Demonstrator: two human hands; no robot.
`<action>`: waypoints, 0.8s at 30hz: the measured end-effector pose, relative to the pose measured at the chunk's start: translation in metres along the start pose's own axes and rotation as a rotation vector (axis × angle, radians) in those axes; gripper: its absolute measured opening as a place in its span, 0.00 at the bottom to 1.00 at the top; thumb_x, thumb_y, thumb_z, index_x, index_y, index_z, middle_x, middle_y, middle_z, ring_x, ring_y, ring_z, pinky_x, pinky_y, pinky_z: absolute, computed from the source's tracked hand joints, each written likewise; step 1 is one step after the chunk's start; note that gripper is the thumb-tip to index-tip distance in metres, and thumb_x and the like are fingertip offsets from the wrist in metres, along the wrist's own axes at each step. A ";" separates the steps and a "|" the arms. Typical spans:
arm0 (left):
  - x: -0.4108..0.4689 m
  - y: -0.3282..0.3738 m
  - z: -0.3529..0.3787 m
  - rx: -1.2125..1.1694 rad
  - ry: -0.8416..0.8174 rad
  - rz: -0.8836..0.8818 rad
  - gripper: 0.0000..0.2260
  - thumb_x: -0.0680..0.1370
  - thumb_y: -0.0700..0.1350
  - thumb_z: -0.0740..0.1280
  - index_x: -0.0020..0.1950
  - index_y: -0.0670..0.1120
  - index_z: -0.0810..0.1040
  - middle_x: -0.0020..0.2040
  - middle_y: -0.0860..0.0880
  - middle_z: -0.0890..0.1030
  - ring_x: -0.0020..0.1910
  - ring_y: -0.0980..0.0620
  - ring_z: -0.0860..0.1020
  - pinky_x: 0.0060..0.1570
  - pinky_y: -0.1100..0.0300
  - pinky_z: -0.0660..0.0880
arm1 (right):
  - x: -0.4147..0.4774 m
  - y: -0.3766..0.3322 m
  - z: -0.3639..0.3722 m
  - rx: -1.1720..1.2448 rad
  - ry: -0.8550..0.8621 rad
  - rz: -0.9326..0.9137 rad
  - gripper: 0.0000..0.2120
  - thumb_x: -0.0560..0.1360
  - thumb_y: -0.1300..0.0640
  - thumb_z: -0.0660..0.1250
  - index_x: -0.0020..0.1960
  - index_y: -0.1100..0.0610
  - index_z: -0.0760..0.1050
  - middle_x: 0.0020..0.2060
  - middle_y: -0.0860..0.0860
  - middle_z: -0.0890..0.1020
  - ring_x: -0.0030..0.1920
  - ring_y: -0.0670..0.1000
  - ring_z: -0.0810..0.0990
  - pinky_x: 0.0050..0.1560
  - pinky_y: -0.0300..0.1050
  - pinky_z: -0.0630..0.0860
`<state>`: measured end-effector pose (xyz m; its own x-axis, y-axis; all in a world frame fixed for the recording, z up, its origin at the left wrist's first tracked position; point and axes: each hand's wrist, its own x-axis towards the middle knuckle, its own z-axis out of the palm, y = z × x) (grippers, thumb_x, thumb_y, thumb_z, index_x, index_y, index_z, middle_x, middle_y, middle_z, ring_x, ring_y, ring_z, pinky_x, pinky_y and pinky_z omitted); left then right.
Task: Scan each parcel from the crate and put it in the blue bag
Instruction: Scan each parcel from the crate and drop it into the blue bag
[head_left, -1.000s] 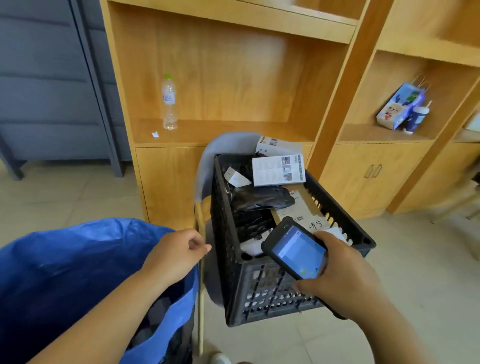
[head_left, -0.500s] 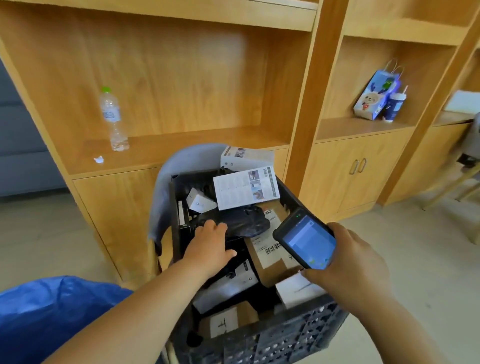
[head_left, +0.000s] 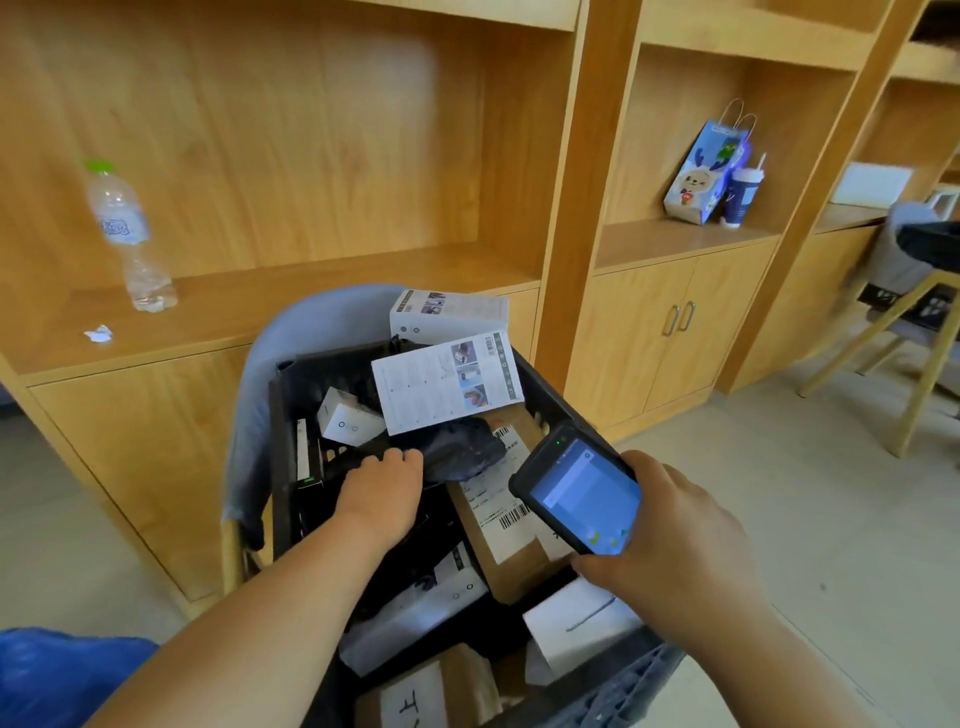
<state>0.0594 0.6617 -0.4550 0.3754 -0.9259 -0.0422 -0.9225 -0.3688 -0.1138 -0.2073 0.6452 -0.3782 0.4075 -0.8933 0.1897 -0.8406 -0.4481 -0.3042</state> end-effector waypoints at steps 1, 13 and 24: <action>-0.002 -0.001 -0.003 0.001 0.036 0.012 0.13 0.78 0.42 0.61 0.62 0.44 0.66 0.59 0.43 0.73 0.56 0.43 0.74 0.48 0.52 0.72 | -0.002 0.000 -0.002 -0.006 0.007 -0.003 0.38 0.58 0.36 0.73 0.63 0.44 0.61 0.45 0.40 0.71 0.44 0.44 0.70 0.40 0.41 0.69; -0.078 -0.025 -0.068 -0.898 0.374 -0.200 0.08 0.77 0.53 0.62 0.41 0.51 0.69 0.37 0.51 0.76 0.36 0.51 0.76 0.34 0.56 0.70 | -0.059 -0.005 -0.047 0.097 0.057 0.020 0.35 0.56 0.40 0.74 0.59 0.45 0.64 0.43 0.41 0.72 0.43 0.48 0.73 0.41 0.46 0.73; -0.174 -0.029 -0.054 -1.687 0.197 -0.376 0.08 0.74 0.41 0.72 0.52 0.49 0.81 0.45 0.54 0.85 0.46 0.52 0.82 0.44 0.57 0.76 | -0.121 -0.015 -0.061 0.029 -0.021 0.030 0.40 0.58 0.40 0.73 0.66 0.48 0.62 0.49 0.44 0.74 0.48 0.50 0.74 0.43 0.45 0.74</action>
<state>0.0165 0.8288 -0.3907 0.6763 -0.7246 -0.1326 0.0846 -0.1024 0.9911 -0.2659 0.7622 -0.3401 0.3897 -0.9068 0.1609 -0.8422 -0.4216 -0.3361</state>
